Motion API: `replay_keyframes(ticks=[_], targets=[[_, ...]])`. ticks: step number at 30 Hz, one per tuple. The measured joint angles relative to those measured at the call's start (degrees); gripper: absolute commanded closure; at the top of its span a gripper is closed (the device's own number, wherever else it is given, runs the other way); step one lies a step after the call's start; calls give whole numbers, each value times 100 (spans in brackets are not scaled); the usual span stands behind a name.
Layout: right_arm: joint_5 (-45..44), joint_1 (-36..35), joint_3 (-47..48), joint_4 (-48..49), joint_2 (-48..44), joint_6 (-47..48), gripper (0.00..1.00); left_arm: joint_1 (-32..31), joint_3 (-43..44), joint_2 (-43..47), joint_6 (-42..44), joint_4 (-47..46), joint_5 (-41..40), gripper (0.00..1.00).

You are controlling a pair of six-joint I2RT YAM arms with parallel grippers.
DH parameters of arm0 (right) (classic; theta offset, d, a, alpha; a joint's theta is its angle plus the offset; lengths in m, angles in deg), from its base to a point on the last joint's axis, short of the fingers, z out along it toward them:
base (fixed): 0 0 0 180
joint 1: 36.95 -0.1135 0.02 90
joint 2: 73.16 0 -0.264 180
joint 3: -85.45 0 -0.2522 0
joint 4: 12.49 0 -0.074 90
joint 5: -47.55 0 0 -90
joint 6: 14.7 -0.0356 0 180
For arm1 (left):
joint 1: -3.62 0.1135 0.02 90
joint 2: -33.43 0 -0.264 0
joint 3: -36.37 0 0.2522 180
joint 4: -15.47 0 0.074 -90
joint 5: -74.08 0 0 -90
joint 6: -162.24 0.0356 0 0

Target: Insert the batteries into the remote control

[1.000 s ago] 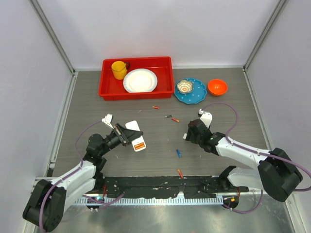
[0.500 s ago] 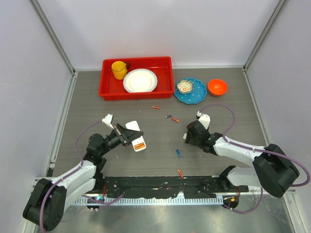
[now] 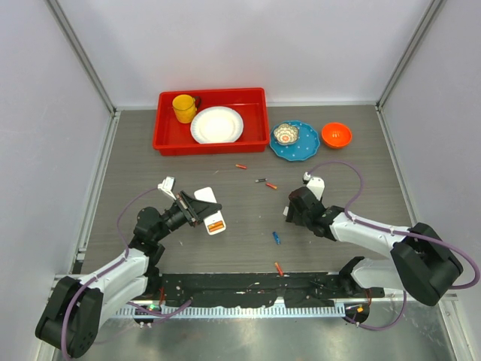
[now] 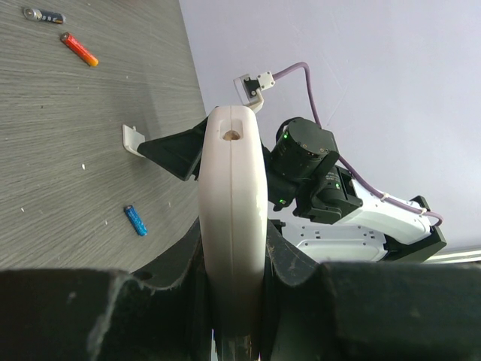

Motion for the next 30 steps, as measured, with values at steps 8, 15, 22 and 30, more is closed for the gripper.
replay_keyframes(ticks=[8, 15, 22, 30], targets=[[-17, 0, 90, -59, 109, 35, 43, 0, 0, 0, 0, 0, 0, 100], [-26, -2, 256, -243, 260, 92, 43, 0, 0, 0, 0, 0, 2, 100], [-63, -74, 385, -428, 374, 179, 43, 0, -2, 0, 0, 0, 2, 100], [-260, -352, 483, -634, 463, 197, 46, 0, -20, 7, 0, -2, 2, 100]])
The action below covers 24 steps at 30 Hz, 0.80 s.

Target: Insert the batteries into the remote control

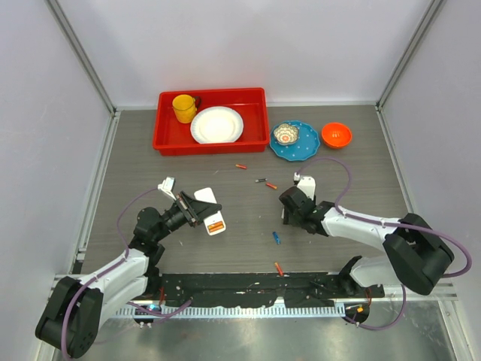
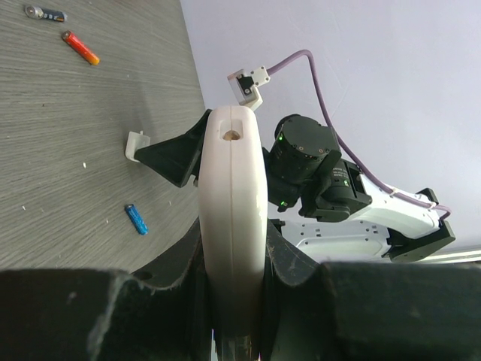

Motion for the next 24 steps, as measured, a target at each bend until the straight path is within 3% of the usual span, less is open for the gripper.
replay_keyframes(ticks=[14, 21, 24], targets=[[-503, -649, 297, -31, 426, -28, 52, 0, -59, 151, -2, 2, 2, 100], [-588, -761, 393, 37, 588, -50, 82, 0, -66, 297, -4, 9, 0, 100], [-601, -763, 393, 31, 590, -70, 85, 0, -66, 334, -2, 20, 0, 100]])
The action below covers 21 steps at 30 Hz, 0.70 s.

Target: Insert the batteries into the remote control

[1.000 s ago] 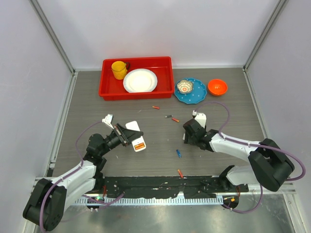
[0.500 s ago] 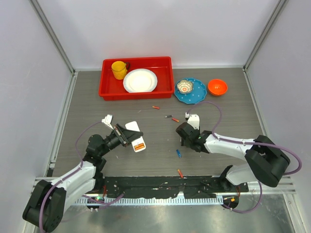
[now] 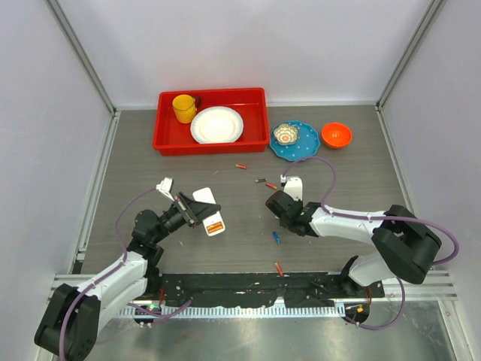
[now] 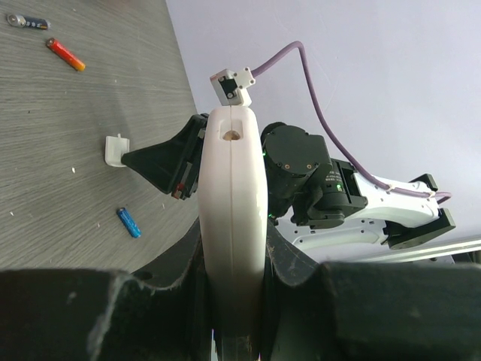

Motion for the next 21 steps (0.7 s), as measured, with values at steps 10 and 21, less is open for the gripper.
replay_keyframes(ticks=[10, 21], targets=[[-44, -28, -46, 48, -33, -105, 99, 0, -2, 7, 0, 31, 0, 100], [2, -153, -411, 24, -765, -656, 99, 0, -2, -33, 0, 33, -2, 100]])
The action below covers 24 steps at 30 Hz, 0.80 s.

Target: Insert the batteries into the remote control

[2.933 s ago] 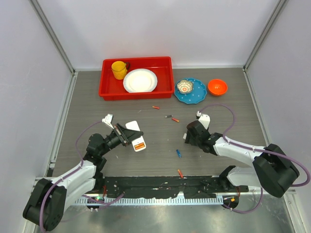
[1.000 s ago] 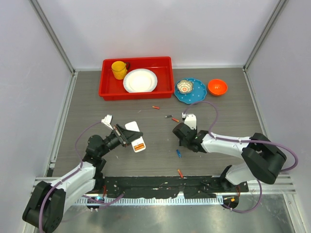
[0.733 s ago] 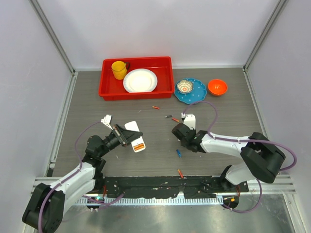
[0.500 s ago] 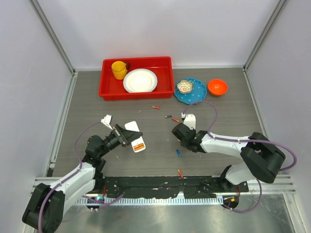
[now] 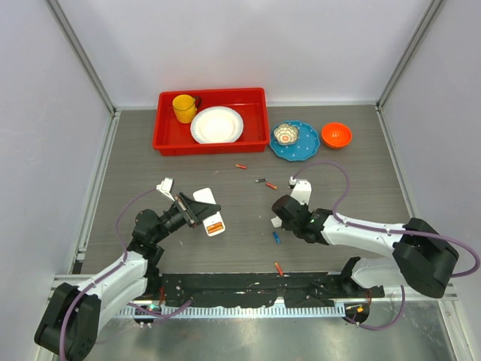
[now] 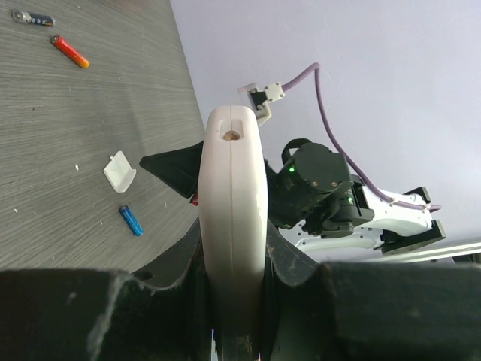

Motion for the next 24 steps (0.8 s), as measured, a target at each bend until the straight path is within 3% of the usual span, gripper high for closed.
replay_keyframes(ticks=[7, 8, 9, 12, 17, 24], targets=[[-232, 2, 118, -153, -227, 59, 99, 0, -7, -7, 0, 0, -2, 100], [-221, 2, 120, -155, -216, 101, 93, 0, -7, -9, 0, -2, -2, 100], [-205, 2, 120, -155, -199, 144, 73, 0, -7, -9, 0, 0, -2, 100], [-13, 13, 120, -122, -131, 280, 49, 0, -7, -11, 0, -2, -2, 100], [310, 13, 120, -28, -127, 492, 41, 0, -7, -9, 0, 2, -2, 100], [522, 13, 120, 2, -35, 566, 40, 0, -7, -9, 0, 22, -4, 100]])
